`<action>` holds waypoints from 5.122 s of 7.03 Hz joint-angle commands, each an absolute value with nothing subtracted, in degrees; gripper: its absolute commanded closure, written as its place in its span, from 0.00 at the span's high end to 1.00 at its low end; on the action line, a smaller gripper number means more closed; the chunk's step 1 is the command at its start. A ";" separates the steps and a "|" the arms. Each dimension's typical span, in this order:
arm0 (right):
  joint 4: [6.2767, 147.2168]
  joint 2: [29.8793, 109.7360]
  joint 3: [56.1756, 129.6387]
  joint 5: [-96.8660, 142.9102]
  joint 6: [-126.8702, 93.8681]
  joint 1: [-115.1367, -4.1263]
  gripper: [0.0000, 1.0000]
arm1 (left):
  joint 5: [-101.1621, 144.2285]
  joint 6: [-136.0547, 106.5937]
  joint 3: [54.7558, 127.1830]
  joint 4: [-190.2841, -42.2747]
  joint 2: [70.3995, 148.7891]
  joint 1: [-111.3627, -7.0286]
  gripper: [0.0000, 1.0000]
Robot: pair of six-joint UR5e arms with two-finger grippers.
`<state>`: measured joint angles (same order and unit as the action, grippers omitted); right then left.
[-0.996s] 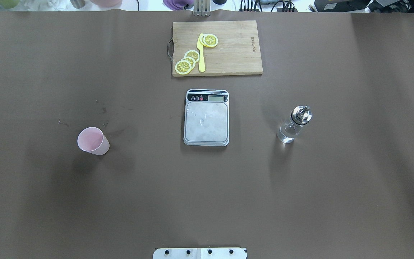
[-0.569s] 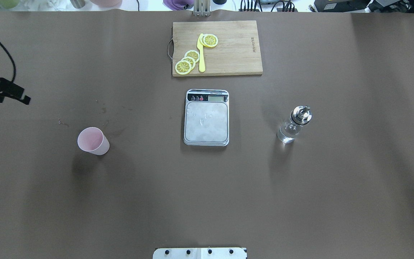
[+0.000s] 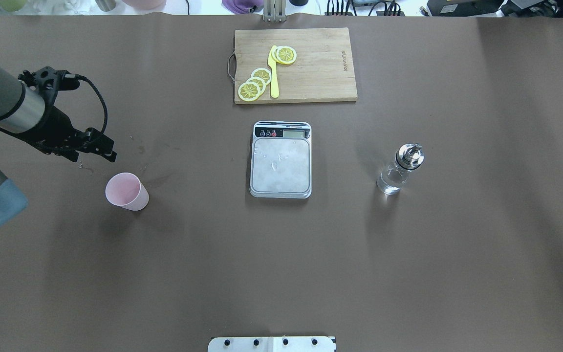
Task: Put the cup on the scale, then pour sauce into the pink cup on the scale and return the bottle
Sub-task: 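Reach the left gripper to the pink cup and grasp it, then carry the pink cup with the left gripper onto the scale, then release the cup and lift the left gripper while the right arm approaches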
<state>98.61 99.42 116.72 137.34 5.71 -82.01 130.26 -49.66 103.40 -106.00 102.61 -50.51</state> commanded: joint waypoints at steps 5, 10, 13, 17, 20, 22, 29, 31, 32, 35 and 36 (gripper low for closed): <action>98.61 99.40 116.72 138.51 5.71 -81.91 1.00 | 129.29 -49.75 102.83 -106.00 100.63 -44.91 0.62; 98.61 98.53 116.98 139.04 5.89 -81.91 1.00 | 129.90 -50.36 103.01 -105.82 102.91 -44.12 0.00; 97.92 97.30 117.42 140.10 5.63 -81.30 1.00 | 129.29 -60.53 102.39 -92.26 121.13 -42.73 0.00; 95.62 97.38 117.16 140.19 5.54 -80.33 1.00 | 119.79 -66.09 84.60 -89.03 142.44 -37.79 0.00; 95.62 97.30 117.25 140.19 5.54 -80.07 1.00 | 117.52 -66.01 83.15 -90.61 142.65 -35.96 0.00; 95.62 97.29 117.33 140.19 5.54 -79.98 1.00 | 116.73 -66.01 82.44 -91.75 142.56 -34.54 0.00; 95.62 88.52 117.51 141.94 5.01 -69.19 1.00 | 118.12 -65.57 90.23 -94.13 136.34 -39.45 0.97; 95.54 88.77 117.77 150.34 5.10 -68.91 0.97 | 121.37 -65.57 91.40 -94.13 134.83 -42.27 0.97; 95.45 88.33 118.47 150.47 5.18 -68.47 0.95 | 121.46 -65.57 91.41 -94.13 134.74 -43.15 0.97; 86.60 88.24 116.63 150.56 2.65 -67.76 0.94 | 121.55 -63.30 95.88 -94.57 128.77 -46.13 0.97; 81.70 88.16 116.02 150.47 2.46 -66.81 0.87 | 121.55 -62.50 95.98 -94.22 128.67 -47.10 0.97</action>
<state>86.65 88.24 116.65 150.48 3.17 -67.60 121.52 -63.67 95.49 -94.46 129.39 -45.77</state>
